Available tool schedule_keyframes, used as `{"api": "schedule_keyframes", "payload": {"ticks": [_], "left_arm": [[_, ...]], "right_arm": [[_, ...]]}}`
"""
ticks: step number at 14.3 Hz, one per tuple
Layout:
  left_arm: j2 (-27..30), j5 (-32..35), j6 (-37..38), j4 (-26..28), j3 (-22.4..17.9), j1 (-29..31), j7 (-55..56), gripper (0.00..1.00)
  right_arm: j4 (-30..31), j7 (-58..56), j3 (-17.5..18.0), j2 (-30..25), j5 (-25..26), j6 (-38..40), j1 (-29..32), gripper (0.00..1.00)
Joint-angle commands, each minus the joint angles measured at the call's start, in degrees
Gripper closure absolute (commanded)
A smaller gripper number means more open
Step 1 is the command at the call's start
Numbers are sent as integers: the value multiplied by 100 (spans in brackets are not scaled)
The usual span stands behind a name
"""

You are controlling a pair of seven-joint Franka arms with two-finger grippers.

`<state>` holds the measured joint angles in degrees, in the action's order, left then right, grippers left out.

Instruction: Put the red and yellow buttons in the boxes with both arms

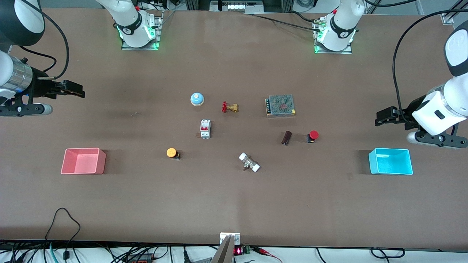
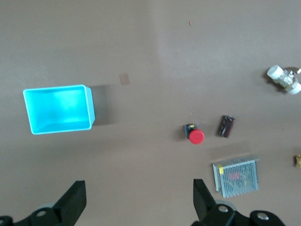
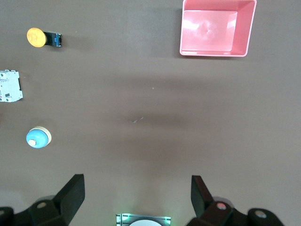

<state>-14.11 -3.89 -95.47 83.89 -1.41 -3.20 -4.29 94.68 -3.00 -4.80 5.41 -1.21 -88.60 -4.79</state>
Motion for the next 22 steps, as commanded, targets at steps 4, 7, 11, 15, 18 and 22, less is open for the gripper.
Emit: {"api": "schedule_keyframes", "payload": {"ticks": [4,7,11,15,18,22], "left_arm": [[1499,143,-885,2062,1,48,-125,0],[1482,739,-815,1983,18,-31,-107,0],[1402,653,-446,1833,115,-40,-46,0],[1227,522,-394,1762,237,-49,190,0],[841,171,-393,1640,580,-66,612,0],[-160,178,-498,884,984,-136,1112,0]], "right_arm": [[121,63,14,-137,-2,1,-5,0],[121,63,14,-137,-2,10,4,0],[148,71,23,-76,-29,-95,-14,0],[121,219,31,188,-29,-542,-250,0],[121,423,40,460,-37,-1069,-479,0],[121,493,40,855,-450,-1562,-567,0]]}}
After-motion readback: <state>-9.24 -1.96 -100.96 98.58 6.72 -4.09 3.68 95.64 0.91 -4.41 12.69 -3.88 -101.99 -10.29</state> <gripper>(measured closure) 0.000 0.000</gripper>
